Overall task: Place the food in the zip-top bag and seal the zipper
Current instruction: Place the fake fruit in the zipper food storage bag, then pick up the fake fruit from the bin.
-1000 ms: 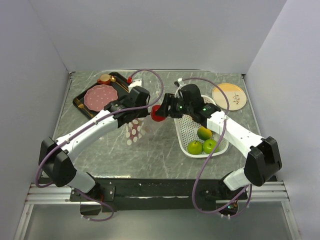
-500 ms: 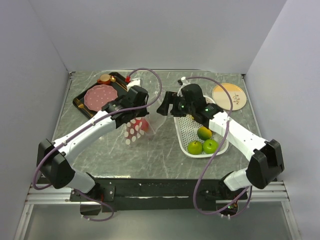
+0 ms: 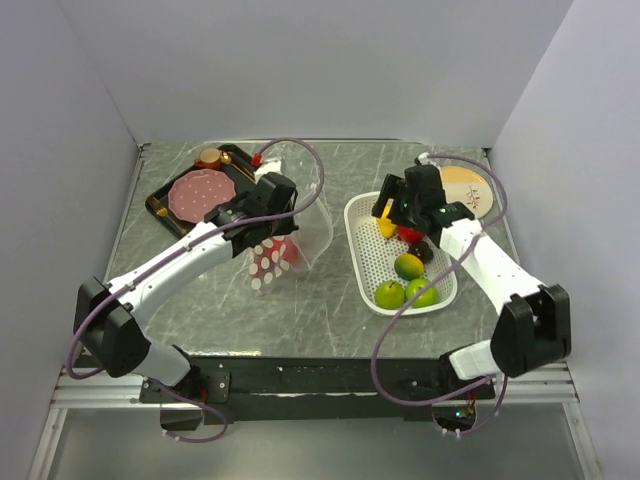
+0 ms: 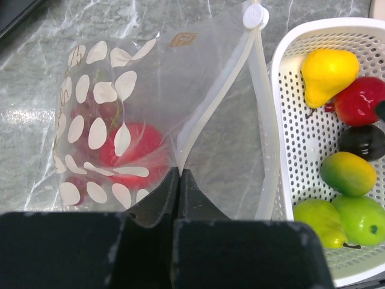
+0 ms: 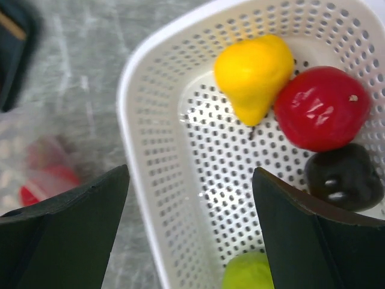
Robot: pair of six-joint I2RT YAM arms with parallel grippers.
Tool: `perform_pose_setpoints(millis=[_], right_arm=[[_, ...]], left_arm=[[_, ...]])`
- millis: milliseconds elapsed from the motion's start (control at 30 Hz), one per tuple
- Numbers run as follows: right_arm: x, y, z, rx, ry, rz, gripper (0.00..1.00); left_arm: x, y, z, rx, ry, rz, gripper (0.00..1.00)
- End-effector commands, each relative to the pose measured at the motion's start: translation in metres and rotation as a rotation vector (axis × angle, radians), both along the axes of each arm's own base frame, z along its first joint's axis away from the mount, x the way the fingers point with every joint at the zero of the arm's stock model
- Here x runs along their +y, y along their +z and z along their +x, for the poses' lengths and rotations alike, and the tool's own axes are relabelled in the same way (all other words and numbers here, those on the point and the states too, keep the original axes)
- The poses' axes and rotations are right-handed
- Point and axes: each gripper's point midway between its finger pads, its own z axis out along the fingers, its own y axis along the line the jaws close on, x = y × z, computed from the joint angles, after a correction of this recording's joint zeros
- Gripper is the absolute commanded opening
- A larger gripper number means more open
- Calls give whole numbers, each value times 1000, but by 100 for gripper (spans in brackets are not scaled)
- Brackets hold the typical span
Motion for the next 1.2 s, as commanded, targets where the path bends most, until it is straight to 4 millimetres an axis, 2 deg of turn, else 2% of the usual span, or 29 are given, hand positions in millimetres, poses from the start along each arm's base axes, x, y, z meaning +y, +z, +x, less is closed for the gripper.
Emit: perform_pose_setpoints(millis=[0, 233, 267, 300, 367, 400, 467, 500, 767, 1000, 1167], right_arm=[[-10, -20, 19, 42, -13, -96, 90], [-20, -43, 63, 85, -38, -205, 90], [-19, -40, 70, 71, -39, -209, 90], [-21, -48, 75, 82, -39, -226, 90], [-23, -46, 83, 75, -45, -256, 90], [-25, -53, 85, 90, -50, -276, 90], [-28, -55, 90, 97, -38, -315, 90], [-30, -64, 90, 123, -37, -335, 90], [-37, -92, 84, 187, 12, -409, 90], [-30, -109, 85, 198, 96, -408, 90], [-29, -117, 85, 225, 108, -413, 89]], left_arm=[[-7, 5, 5, -20, -20, -22, 1], [-5, 0, 5, -8, -20, -3, 1], [-5, 1, 6, -12, -16, -3, 1], [-4, 2, 6, -14, -16, -2, 1], [-4, 3, 6, -15, -13, -1, 1], [-4, 2, 6, -12, -15, 1, 1], [-3, 2, 6, -11, -12, 7, 1], [-1, 2, 6, -10, -9, 9, 1], [2, 1, 4, -9, -2, 6, 1], [1, 15, 8, -43, 3, -5, 1], [4, 16, 8, -42, 12, -1, 1]])
